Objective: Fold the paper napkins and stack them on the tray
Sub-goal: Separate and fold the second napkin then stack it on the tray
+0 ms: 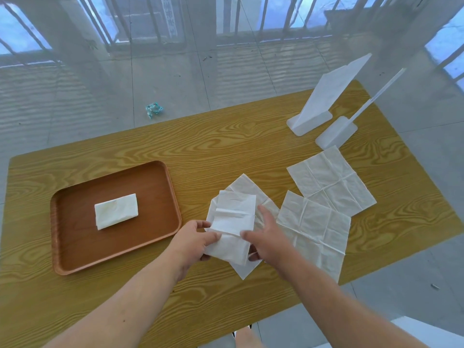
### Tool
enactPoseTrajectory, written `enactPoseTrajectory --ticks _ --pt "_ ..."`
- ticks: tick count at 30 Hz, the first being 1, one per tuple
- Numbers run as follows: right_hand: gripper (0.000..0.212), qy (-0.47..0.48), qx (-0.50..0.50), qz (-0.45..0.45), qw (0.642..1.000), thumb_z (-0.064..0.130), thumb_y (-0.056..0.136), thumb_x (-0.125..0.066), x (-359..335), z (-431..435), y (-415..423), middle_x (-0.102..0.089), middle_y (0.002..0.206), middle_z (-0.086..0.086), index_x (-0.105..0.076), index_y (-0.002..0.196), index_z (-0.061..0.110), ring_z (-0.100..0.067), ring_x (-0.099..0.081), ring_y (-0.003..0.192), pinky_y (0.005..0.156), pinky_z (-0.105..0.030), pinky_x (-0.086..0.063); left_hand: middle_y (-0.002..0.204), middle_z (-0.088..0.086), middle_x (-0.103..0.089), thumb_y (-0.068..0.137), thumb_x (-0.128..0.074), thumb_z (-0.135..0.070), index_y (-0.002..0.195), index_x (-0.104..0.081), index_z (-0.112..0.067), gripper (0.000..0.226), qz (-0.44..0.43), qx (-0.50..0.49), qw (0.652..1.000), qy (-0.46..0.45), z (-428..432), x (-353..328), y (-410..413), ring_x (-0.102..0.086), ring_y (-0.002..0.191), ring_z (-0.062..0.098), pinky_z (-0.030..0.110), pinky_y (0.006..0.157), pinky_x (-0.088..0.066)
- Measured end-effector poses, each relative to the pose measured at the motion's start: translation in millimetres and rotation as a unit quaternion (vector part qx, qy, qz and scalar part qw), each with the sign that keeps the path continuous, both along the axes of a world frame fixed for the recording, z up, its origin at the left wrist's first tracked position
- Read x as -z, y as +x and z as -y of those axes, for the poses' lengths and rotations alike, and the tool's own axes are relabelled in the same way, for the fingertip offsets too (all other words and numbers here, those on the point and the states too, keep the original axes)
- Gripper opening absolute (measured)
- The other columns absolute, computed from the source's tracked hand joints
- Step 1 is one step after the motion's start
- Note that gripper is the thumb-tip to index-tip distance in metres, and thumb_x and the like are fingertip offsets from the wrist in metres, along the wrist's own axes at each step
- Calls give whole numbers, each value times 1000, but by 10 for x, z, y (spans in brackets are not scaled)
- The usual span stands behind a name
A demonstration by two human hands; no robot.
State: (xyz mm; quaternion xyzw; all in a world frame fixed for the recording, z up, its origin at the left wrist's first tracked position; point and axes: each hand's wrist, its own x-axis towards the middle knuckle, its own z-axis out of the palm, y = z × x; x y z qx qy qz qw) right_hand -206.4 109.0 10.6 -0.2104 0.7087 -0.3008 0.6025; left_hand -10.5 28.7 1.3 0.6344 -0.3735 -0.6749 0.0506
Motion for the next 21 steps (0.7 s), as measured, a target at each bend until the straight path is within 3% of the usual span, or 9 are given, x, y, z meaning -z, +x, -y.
enactPoseTrajectory --ticks 3,7,11,15,17,19,21 --pt "95 -26 -12 40 999 22 81 -75 -8 -161 59 -80 101 -15 -22 153 56 -20 -73 79 69 -32 -61 115 5 -78 87 -85 -21 126 -57 -30 49 -18 -8 1000 8 -5 -18 4 -79 89 19 28 61 -59" --pt "69 -43 -14 14 999 5 87 -72 11 -175 74 -81 104 -8 -48 143 36 -30 -76 97 83 -42 -62 105 2 -84 85 -86 -19 133 -51 -38 62 -60 77 995 -13 45 -52 45 -79 99 22 42 82 -61" --pt "42 -32 -50 -101 993 7 90 -72 -19 -139 -8 -79 90 1 -68 128 25 -6 -72 75 69 -26 -59 91 10 -81 85 -86 -11 137 -58 -28 61 -31 162 982 -94 100 -81 46 -78 82 18 39 83 -63" --pt "22 -55 -82 -212 972 16 90 -68 -112 -103 -45 -72 79 5 -72 103 34 -3 -63 64 55 -21 -51 87 -6 -81 84 -85 -23 127 -64 -38 49 14 243 956 -162 154 -142 23 -76 83 13 43 87 -63" --pt "15 -80 -100 -254 959 21 89 -68 -157 -75 -69 -69 82 9 -74 94 33 -6 -63 76 64 -25 -52 85 -15 -79 83 -84 -30 116 -66 -45 40 31 259 946 -194 189 -167 13 -73 76 5 40 81 -63" --pt "7 -111 -142 -332 926 27 90 -72 -203 -37 -105 -64 100 14 -76 95 31 -10 -54 102 86 -26 -47 86 -14 -76 81 -85 -37 112 -66 -47 38 30 257 942 -213 224 -195 0 -68 71 1 36 73 -61" --pt "6 -150 -164 -353 909 30 89 -75 -269 13 -155 -59 118 15 -77 95 31 -9 -43 122 103 -25 -37 96 -14 -68 72 -86 -51 121 -62 -50 54 36 259 934 -243 262 -227 -6 -63 78 1 28 71 -54"
